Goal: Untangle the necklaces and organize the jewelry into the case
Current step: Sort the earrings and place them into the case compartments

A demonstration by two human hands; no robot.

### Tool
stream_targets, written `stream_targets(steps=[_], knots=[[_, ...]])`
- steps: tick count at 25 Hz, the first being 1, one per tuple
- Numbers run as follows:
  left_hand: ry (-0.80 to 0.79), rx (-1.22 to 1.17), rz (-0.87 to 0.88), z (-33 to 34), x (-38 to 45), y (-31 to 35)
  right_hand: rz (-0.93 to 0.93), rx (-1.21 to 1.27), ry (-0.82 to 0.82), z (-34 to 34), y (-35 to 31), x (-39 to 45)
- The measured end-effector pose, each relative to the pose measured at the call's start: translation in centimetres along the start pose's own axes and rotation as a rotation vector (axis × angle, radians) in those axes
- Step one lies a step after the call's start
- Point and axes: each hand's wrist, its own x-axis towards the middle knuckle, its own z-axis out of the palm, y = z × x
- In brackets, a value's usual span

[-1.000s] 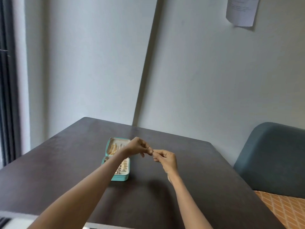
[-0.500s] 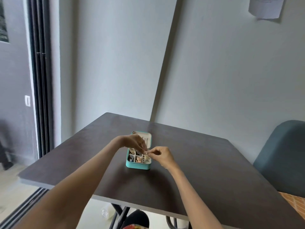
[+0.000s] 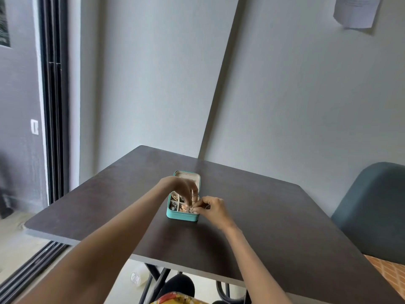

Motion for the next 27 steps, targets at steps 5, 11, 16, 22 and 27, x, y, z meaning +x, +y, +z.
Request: stream_targets(steps=[5, 11, 16, 22, 27], knots=[[-0.032, 0.038, -0.008, -0.3, -0.4, -0.1, 0.061, 0.006, -0.167, -1.3, -0.6, 0.3], [-0.052, 0.057, -0.007, -0.1, -0.3, 0.2, 0.062, -0.084, -0.279, -2.2, -1.3, 0.9], [-0.042, 0.037, 0.01, -0.4, -0.7, 0.1, 0.097, -0.143, -0.378, -2.4, -2.2, 1.8], [0.097, -0.23, 0.042, -0.6, -1.5, -1.0, 0.183, 0.037, -0.388, -2.0, -1.3, 1.8], [0.273, -0.408, -0.007, 0.4, -1.4, -2.9, 0.206, 0.1, -0.355, -1.9, -1.5, 1.9]])
